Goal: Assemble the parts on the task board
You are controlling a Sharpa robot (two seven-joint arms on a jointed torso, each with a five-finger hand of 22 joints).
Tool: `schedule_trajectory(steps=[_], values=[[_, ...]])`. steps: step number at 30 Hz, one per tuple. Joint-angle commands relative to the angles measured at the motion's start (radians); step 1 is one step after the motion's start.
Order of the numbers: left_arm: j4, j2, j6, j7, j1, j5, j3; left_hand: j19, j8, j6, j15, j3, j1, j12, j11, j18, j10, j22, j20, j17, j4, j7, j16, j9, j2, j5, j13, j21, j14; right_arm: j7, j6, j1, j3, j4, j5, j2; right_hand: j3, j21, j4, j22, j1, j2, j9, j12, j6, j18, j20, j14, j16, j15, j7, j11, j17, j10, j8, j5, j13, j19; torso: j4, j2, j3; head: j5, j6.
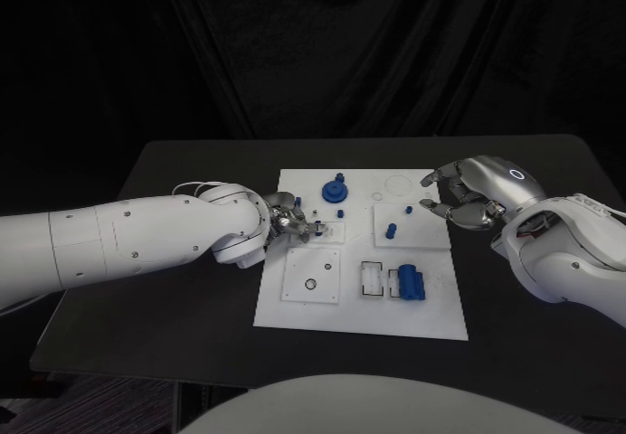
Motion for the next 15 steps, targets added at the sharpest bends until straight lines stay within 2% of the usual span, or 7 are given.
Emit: schedule_trajectory(steps=[1, 3, 4, 7, 9, 13, 15], values=[[0.015, -0.010, -0.055, 0.102, -0.003, 0.000, 0.000, 0.015, 0.018, -0.004, -0.010, -0.023, -0.014, 0.003, -0.008, 0.006, 0.104, 0.184, -0.006, 0.263, -0.001, -0.006, 0.003, 0.024, -0.014, -0.006, 0.262, 0.018, 0.106, -0.020, 0.004, -0.002, 0.001, 0.002, 0.000, -0.004, 0.006, -0.006, 0.001, 0.164, 0.010, -0.003, -0.002, 0.006, 0.004, 0.005, 0.005, 0.107, 0.003, 0.007, 0.000, 0.009, 0.263, 0.106, 0.006, 0.006, 0.263, 0.001, 0.0005, 0.000, 0.0008, 0.002, 0.000], [0.024, -0.017, -0.080, 0.135, -0.003, -0.007, 0.000, 0.020, 0.024, -0.006, -0.011, -0.037, -0.018, 0.003, -0.009, 0.004, 0.104, 0.189, -0.007, 0.263, -0.001, -0.007, 0.003, 0.034, -0.020, -0.016, 0.262, 0.027, 0.106, -0.020, 0.004, -0.002, 0.001, 0.002, 0.000, -0.005, 0.006, -0.006, 0.001, 0.164, 0.010, -0.003, -0.002, 0.006, 0.004, 0.005, 0.005, 0.107, 0.003, 0.007, 0.000, 0.009, 0.263, 0.106, 0.006, 0.006, 0.263, 0.001, 0.0004, 0.000, 0.0008, 0.004, 0.000], [0.030, -0.022, -0.093, 0.155, -0.003, -0.016, 0.000, 0.030, 0.031, -0.008, -0.013, -0.058, -0.026, 0.003, -0.010, 0.000, 0.104, 0.197, -0.009, 0.263, -0.001, -0.008, 0.003, 0.047, -0.024, -0.034, 0.262, 0.046, 0.106, -0.020, 0.005, -0.002, 0.001, 0.002, 0.000, -0.005, 0.007, -0.006, 0.002, 0.164, 0.010, -0.002, -0.002, 0.006, 0.006, 0.005, 0.005, 0.107, 0.003, 0.007, 0.000, 0.009, 0.263, 0.106, 0.006, 0.007, 0.263, 0.001, 0.0005, 0.001, 0.0006, 0.005, 0.000], [0.047, -0.037, -0.137, 0.203, -0.003, -0.044, 0.000, 0.041, 0.039, -0.005, -0.015, -0.099, -0.041, 0.003, -0.013, -0.005, 0.104, 0.208, -0.011, 0.263, -0.001, -0.010, 0.003, 0.067, -0.022, -0.061, 0.262, 0.067, 0.106, -0.020, 0.005, -0.002, 0.001, 0.001, 0.000, -0.007, 0.007, -0.006, 0.002, 0.164, 0.010, -0.002, -0.002, 0.006, 0.006, 0.005, 0.005, 0.107, 0.003, 0.007, 0.000, 0.009, 0.263, 0.106, 0.006, 0.007, 0.263, 0.001, 0.0011, 0.001, 0.0003, 0.004, 0.000], [0.056, -0.046, -0.163, 0.226, -0.002, -0.054, 0.000, 0.044, 0.040, -0.004, -0.016, -0.112, -0.044, 0.003, -0.014, -0.006, 0.104, 0.211, -0.012, 0.263, -0.001, -0.011, 0.003, 0.072, -0.020, -0.067, 0.262, 0.074, 0.106, -0.020, 0.005, -0.003, 0.001, -0.001, 0.000, -0.006, 0.007, -0.006, 0.002, 0.164, 0.010, -0.002, -0.002, 0.006, 0.006, 0.005, 0.005, 0.107, 0.003, 0.007, 0.000, 0.009, 0.263, 0.106, 0.006, 0.007, 0.263, 0.001, 0.0015, 0.001, -0.0001, 0.004, 0.000], [0.061, -0.057, -0.170, 0.247, 0.008, -0.064, 0.000, 0.059, 0.040, -0.001, -0.017, -0.128, -0.046, 0.003, -0.015, -0.014, 0.104, 0.222, -0.013, 0.263, 0.000, -0.013, 0.003, 0.078, -0.014, -0.071, 0.262, 0.104, 0.106, -0.019, 0.006, -0.003, 0.001, -0.008, 0.005, -0.003, 0.007, -0.006, 0.002, 0.164, 0.010, -0.002, -0.002, 0.006, 0.006, 0.005, 0.005, 0.107, 0.003, 0.007, 0.000, 0.009, 0.263, 0.106, 0.006, 0.007, 0.263, 0.001, 0.0021, 0.001, -0.0003, 0.003, 0.000], [0.056, -0.060, -0.140, 0.254, 0.021, -0.067, 0.000, 0.064, 0.039, 0.000, -0.018, -0.135, -0.044, 0.003, -0.016, -0.016, 0.104, 0.225, -0.014, 0.263, -0.001, -0.014, 0.003, 0.081, -0.003, -0.068, 0.262, 0.116, 0.106, -0.018, 0.006, -0.003, 0.001, -0.011, 0.007, -0.001, 0.008, -0.006, 0.002, 0.164, 0.011, -0.002, -0.003, 0.006, 0.008, 0.005, 0.005, 0.107, 0.003, 0.007, 0.000, 0.009, 0.263, 0.106, 0.006, 0.008, 0.263, 0.002, 0.0020, 0.000, -0.0006, 0.000, 0.000]])
